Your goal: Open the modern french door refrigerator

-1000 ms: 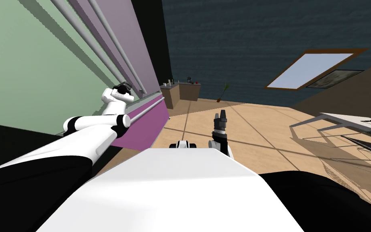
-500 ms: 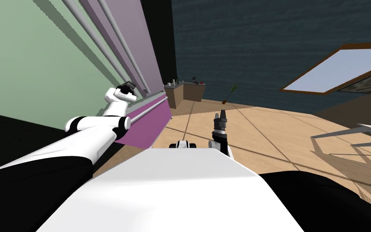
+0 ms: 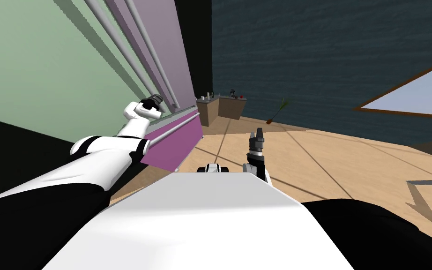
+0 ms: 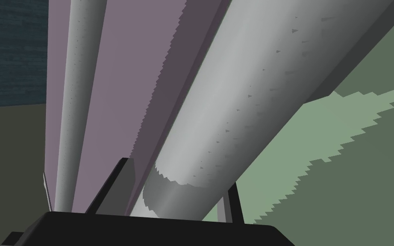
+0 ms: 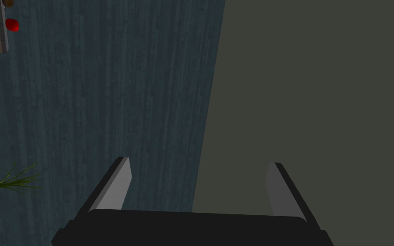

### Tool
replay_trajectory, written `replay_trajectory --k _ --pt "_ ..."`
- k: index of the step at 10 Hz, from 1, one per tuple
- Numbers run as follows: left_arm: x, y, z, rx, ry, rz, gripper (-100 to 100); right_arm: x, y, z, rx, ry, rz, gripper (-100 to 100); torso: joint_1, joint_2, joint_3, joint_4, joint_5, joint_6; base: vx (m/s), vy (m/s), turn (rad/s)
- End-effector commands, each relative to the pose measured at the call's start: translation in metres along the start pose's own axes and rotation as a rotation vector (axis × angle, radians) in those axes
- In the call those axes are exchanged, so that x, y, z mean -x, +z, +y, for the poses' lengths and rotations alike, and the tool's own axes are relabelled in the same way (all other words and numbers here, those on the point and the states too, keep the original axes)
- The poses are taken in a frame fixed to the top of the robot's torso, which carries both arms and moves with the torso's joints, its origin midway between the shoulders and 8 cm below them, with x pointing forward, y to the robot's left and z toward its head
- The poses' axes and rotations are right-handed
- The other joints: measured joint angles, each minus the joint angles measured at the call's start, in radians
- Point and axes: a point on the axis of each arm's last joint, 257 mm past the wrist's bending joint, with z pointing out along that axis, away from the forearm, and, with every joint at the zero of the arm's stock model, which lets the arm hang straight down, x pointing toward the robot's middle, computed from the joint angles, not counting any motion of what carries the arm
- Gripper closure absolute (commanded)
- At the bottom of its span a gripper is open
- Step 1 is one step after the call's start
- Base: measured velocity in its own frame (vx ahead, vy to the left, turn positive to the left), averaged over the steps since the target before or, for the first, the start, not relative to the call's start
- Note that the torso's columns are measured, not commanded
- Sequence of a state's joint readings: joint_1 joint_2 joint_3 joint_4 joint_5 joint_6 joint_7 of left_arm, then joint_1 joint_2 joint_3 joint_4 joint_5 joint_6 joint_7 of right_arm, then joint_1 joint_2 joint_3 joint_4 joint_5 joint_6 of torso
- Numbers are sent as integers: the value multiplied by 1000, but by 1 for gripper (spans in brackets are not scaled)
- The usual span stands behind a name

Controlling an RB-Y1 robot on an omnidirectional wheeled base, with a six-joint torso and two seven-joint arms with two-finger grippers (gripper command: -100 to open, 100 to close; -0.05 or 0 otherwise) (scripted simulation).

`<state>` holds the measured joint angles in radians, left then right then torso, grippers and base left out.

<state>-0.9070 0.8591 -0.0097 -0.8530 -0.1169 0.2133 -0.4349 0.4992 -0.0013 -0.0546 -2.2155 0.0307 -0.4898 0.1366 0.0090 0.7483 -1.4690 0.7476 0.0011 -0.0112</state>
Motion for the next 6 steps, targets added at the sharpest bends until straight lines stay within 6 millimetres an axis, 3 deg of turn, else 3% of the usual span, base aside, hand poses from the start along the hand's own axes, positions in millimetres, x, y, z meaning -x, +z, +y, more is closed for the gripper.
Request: replay_trajectory --k 1,2,4,5,6 --pt "-12 -4 -24 -54 -23 30 100 0 0 0 0 0 0 0 -2 0 0 -2 1 -2 93 -68 205" --pt "-29 -9 -34 -78 -8 63 100 0 0 0 0 0 0 0 -1 1 1 -4 2 1 96 -70 326" --pt "-36 -11 -47 -103 -42 82 100 0 0 0 0 0 0 0 1 -1 -1 -7 5 2 49 -50 99" --pt "-61 -18 -53 -118 -27 131 100 0 0 0 0 0 0 0 0 -4 -3 -9 4 7 46 -50 282" --pt "-63 -21 -68 -147 -42 138 100 0 0 0 0 0 0 0 0 -7 -4 -12 6 0 65 -76 187"
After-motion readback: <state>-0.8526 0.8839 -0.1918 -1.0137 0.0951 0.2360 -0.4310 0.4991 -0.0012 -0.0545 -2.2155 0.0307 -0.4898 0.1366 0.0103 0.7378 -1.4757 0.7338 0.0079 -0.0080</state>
